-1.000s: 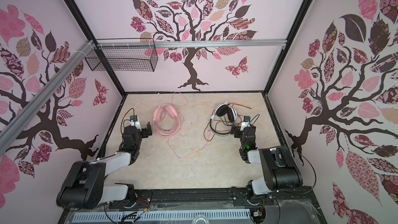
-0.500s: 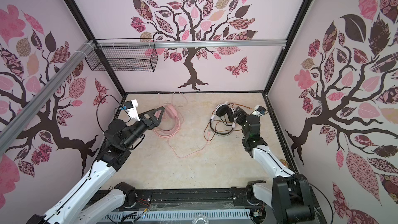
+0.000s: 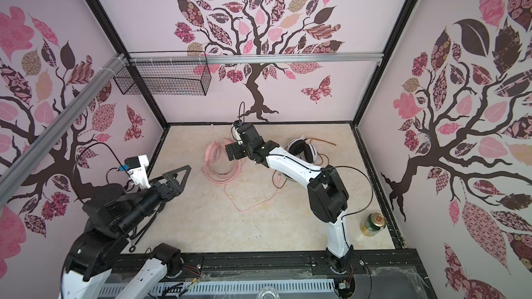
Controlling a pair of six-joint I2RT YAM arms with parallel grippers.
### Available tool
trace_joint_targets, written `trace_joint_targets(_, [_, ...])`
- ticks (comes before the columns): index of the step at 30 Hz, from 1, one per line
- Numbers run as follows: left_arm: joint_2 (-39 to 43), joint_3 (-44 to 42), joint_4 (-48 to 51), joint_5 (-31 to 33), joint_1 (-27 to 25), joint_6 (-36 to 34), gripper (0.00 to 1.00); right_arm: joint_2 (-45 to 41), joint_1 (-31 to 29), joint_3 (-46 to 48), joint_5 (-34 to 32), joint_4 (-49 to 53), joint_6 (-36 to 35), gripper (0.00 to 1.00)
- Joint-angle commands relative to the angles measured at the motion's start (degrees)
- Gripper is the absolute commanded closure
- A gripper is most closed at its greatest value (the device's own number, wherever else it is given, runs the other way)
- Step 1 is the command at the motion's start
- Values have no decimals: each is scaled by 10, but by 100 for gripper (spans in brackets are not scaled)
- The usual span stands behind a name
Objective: Wrap the headphones
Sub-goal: 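Reach the right gripper across to the pink headset's ear cup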
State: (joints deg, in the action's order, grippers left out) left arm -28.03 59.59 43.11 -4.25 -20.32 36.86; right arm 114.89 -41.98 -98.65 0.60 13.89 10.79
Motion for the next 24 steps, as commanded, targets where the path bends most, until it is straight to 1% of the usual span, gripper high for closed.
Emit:
trace_joint_targets(1, [12, 22, 106, 83, -16, -101, 2, 51, 18, -56, 22, 55, -7, 1])
trace_joint_targets(3, [24, -1, 100, 77, -24, -98, 2, 80, 17, -85, 31, 62, 4, 1])
trace_joint_targets(6, [32, -40, 88, 50, -27, -84, 2, 122, 18, -134, 44, 79, 20, 1])
trace_joint_targets(11, [51, -93, 73, 14, -35, -61, 2, 177, 16, -212, 38, 114, 41, 0])
trace_joint_targets(16, [54, -91, 80, 10, -40, -78, 2, 219, 16, -279, 44, 146, 44, 1])
trace_joint_targets(19, [54, -94, 74, 4, -40, -79, 2, 242, 15, -304, 52, 152, 49, 1])
trace_joint_targets(23, [57, -95, 72, 2, -41, -79, 2, 261, 12, -333, 55, 153, 59, 9])
trace_joint_targets(24, [58, -96, 71, 2, -41, -78, 2, 284, 11, -339, 51, 153, 63, 9])
